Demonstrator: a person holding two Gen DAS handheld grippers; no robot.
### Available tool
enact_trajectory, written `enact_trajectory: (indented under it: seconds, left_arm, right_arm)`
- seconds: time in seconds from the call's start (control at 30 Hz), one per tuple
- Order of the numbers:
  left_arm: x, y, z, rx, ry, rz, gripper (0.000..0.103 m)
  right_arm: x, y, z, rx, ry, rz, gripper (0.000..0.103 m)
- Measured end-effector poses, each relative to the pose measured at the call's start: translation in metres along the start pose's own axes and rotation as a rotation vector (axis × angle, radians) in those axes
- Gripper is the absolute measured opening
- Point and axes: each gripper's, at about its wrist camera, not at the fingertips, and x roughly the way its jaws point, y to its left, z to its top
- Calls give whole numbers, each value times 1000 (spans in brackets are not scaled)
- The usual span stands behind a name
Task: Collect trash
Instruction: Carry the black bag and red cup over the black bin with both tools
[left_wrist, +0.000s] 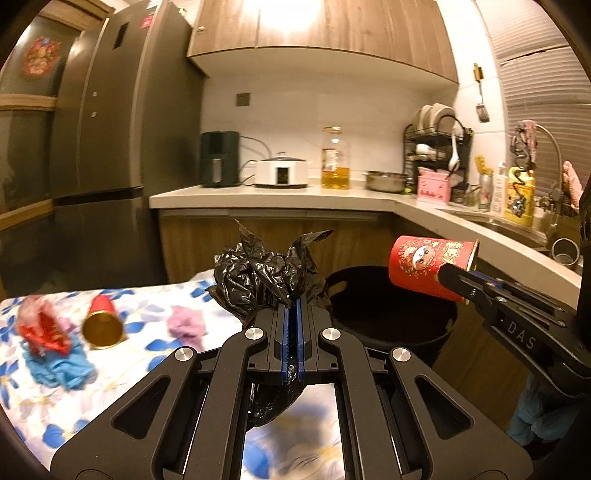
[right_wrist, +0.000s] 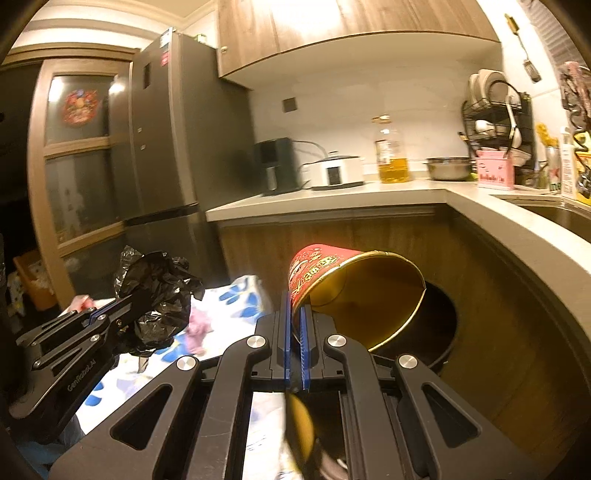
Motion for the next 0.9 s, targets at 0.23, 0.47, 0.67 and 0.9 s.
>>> enact_trajectory:
  seconds: [0.23, 0.47, 0.67, 0.9]
  left_arm:
    - [25, -29, 8, 23, -12, -64, 2]
    - [52, -50, 9, 46, -1, -112, 2]
    - [72, -58, 8, 41, 15, -146, 2]
    - [86, -61, 8, 30, 20, -183, 2]
  right_arm:
    - [5, -20, 4, 19, -6, -45, 5]
    - [13, -32, 6, 36, 2, -71, 5]
    - [20, -40, 8, 43, 6, -76, 5]
    - [28, -45, 9, 53, 7, -67, 5]
